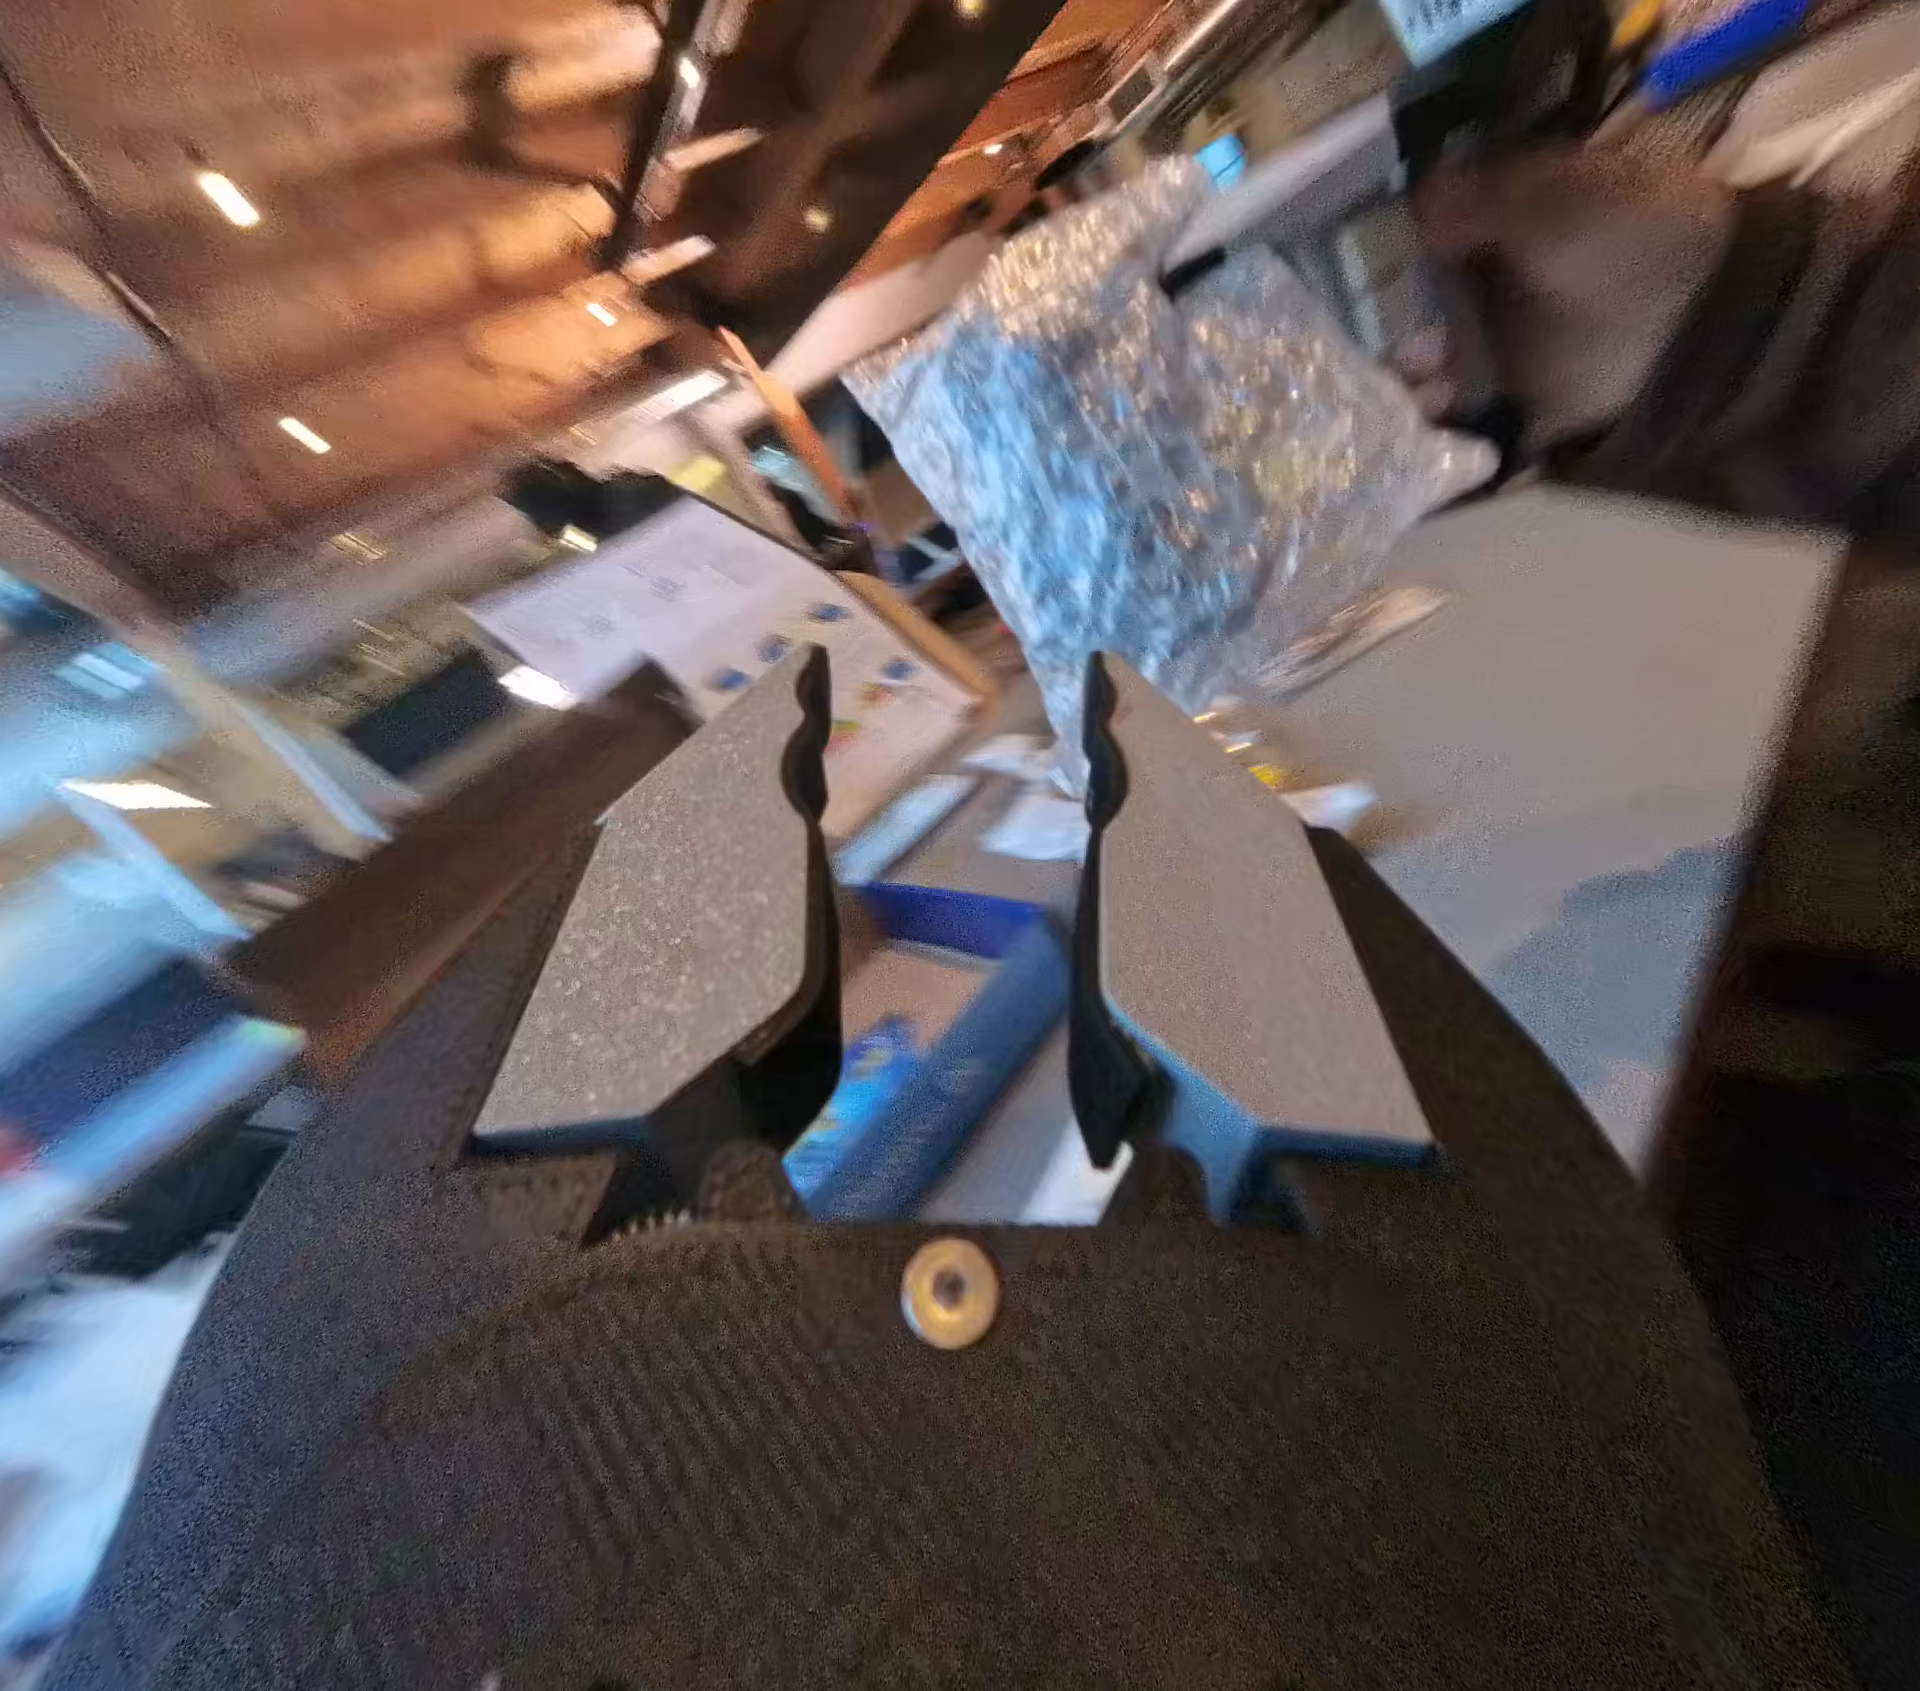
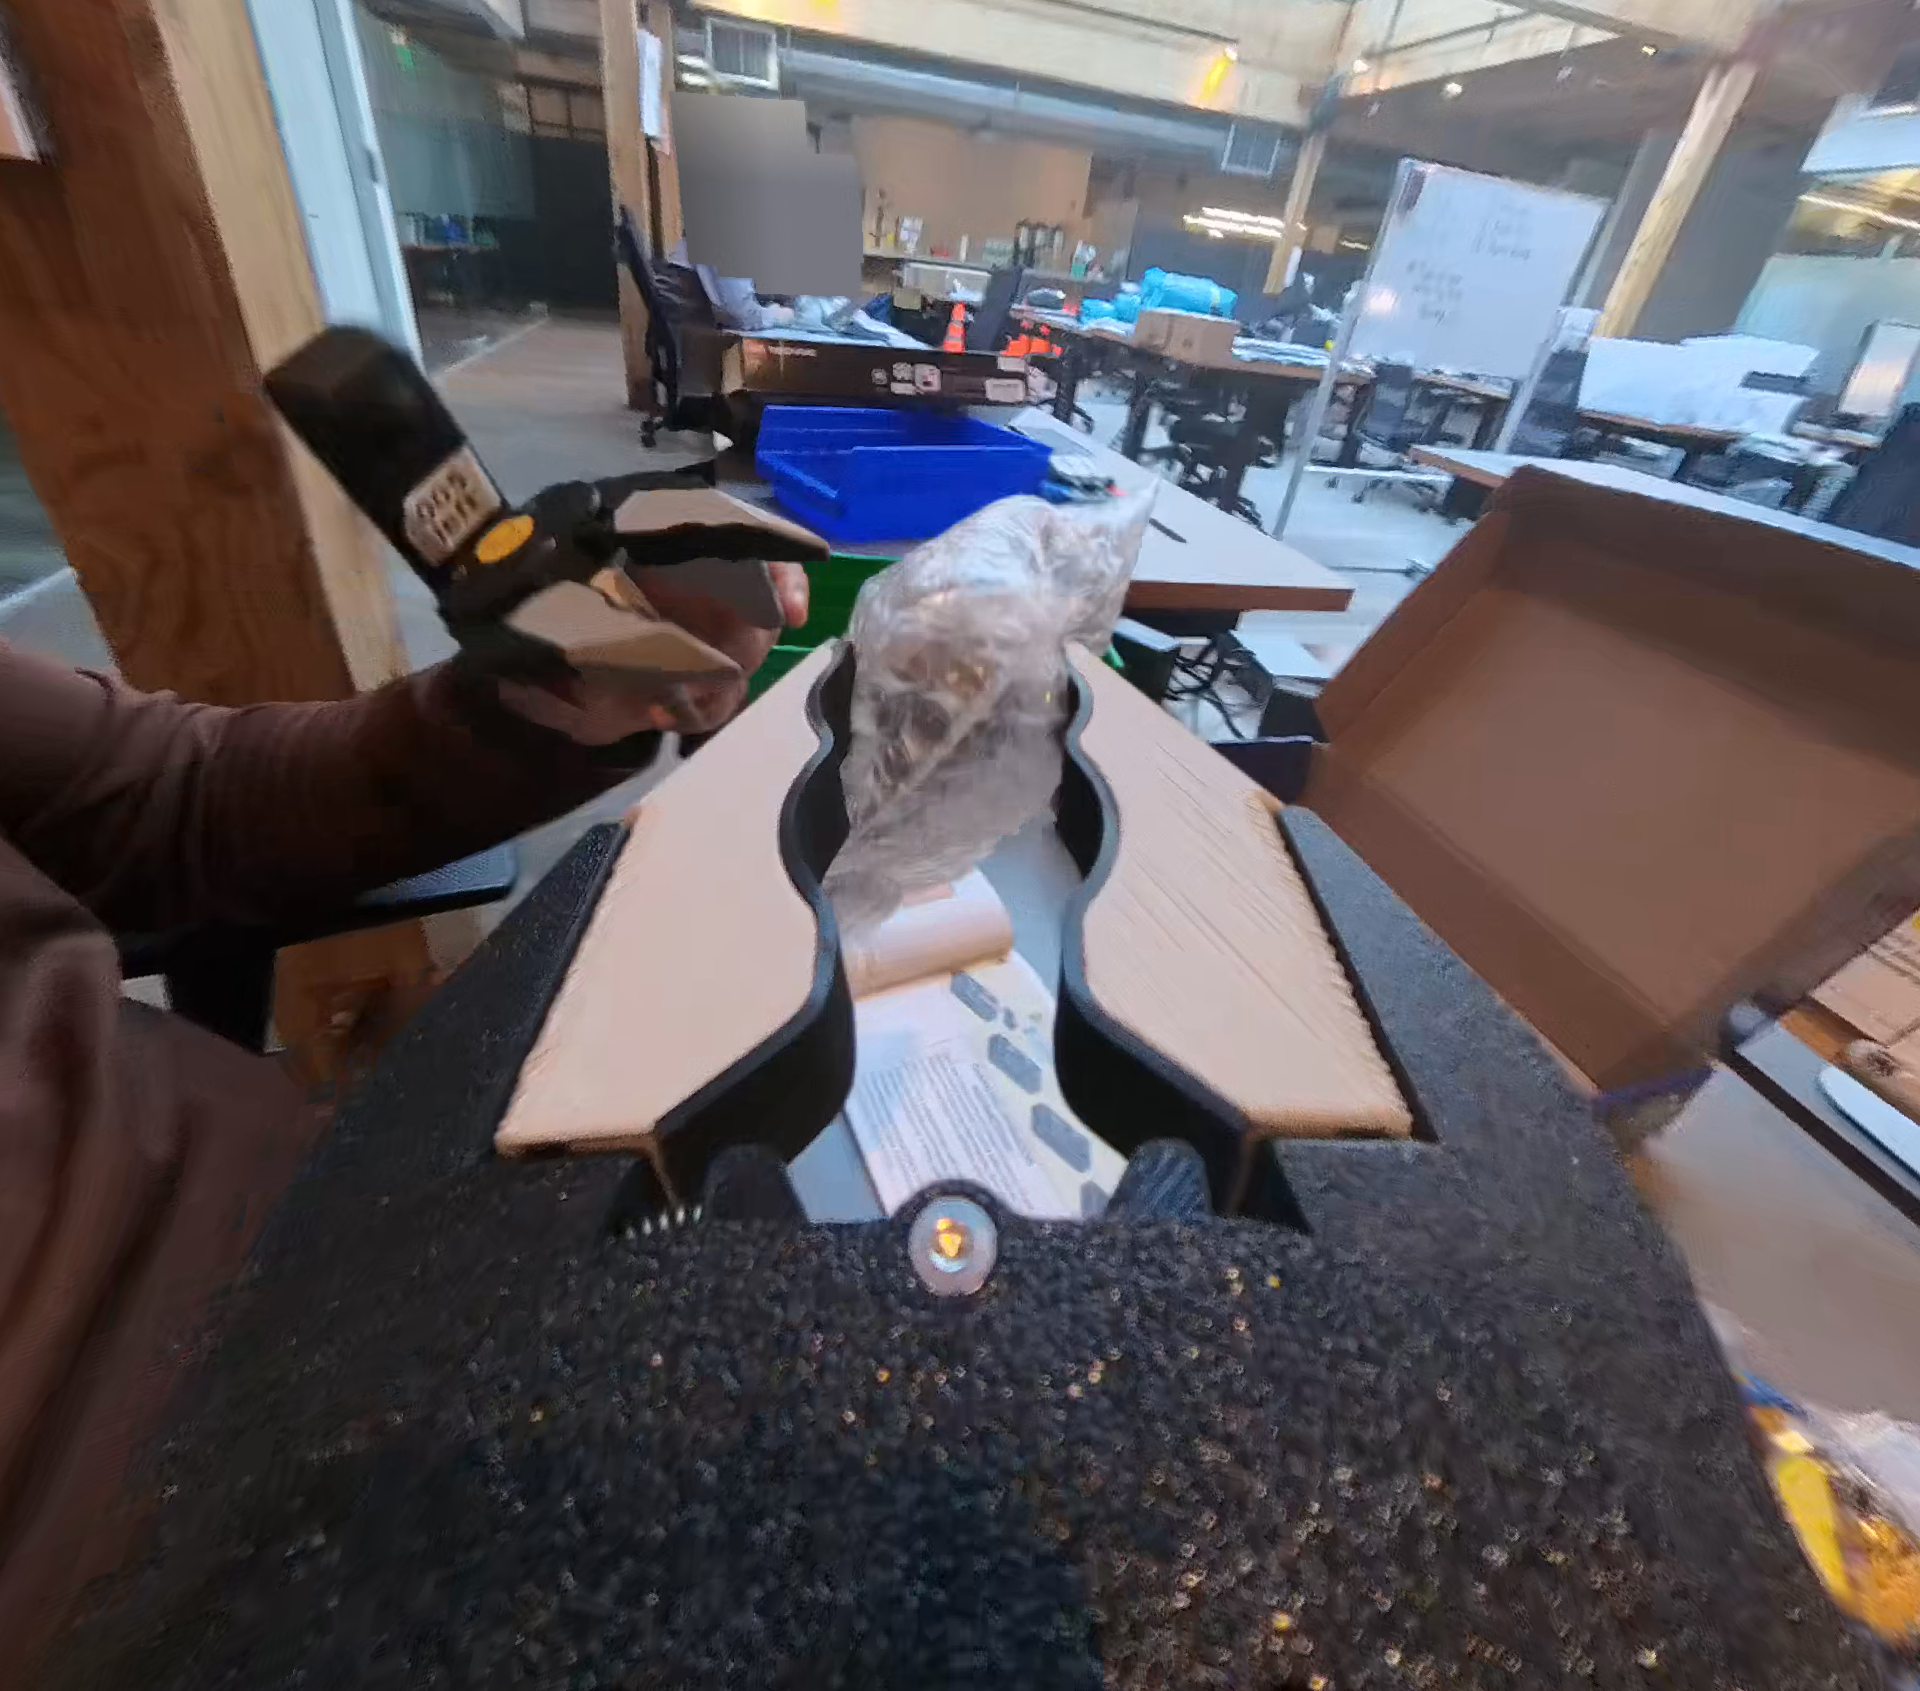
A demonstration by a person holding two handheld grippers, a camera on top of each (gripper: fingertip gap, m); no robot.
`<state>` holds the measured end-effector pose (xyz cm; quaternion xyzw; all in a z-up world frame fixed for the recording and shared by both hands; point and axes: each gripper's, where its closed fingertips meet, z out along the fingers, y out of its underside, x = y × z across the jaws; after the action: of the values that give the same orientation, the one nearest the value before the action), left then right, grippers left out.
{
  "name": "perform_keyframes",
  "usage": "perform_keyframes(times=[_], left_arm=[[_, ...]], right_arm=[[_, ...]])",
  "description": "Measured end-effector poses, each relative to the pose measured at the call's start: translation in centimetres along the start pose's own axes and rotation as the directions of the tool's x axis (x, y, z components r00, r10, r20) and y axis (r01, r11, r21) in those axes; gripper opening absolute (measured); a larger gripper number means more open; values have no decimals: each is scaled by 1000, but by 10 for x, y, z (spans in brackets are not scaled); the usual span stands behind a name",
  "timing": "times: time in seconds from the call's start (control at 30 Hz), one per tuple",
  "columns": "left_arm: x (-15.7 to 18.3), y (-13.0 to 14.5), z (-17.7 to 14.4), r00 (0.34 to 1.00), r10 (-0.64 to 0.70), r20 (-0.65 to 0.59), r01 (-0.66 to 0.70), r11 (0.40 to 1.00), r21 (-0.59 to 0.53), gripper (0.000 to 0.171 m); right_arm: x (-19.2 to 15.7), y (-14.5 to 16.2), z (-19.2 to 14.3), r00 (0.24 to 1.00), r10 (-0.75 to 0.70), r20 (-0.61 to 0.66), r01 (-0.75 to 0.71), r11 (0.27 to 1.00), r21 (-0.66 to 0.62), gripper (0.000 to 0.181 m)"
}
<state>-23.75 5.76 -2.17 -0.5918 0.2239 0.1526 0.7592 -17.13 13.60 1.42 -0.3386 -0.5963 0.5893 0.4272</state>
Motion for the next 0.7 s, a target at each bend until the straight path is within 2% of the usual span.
perform_keyframes(times=[0.07,0.17,0.27,0.3,0.37,0.47,0.5,0.63,0.7], left_arm=[[1,8,2,966,-243,-91,241,970,-37,45],[4,35,7,902,-411,-133,392,908,-144,50],[12,52,11,820,-543,-182,514,838,-186,54],[19,54,12,765,-604,-226,569,797,-204,56],[36,38,8,601,-700,-387,685,700,-202,63],[41,-1,1,313,-762,-567,861,480,-170,64],[45,-8,1,251,-763,-596,881,435,-185,68],[68,-33,-6,103,-708,-698,905,358,-230,79],[69,-53,-13,22,-659,-752,931,287,-224,83]], right_arm=[[11,9,2,996,-44,-79,40,998,-57,33],[13,20,11,965,-210,-154,189,972,-140,32],[-24,-2,17,934,-350,-70,350,937,-10,31],[-35,-11,17,915,-399,-64,402,915,40,31],[-49,-25,15,870,-483,-95,491,866,91,31],[-72,-36,14,837,-541,-78,546,822,161,31],[-79,-39,14,840,-540,-64,541,819,189,30],[-106,-51,15,847,-532,-17,511,805,302,29],[-117,-55,15,857,-515,11,478,804,353,28]])
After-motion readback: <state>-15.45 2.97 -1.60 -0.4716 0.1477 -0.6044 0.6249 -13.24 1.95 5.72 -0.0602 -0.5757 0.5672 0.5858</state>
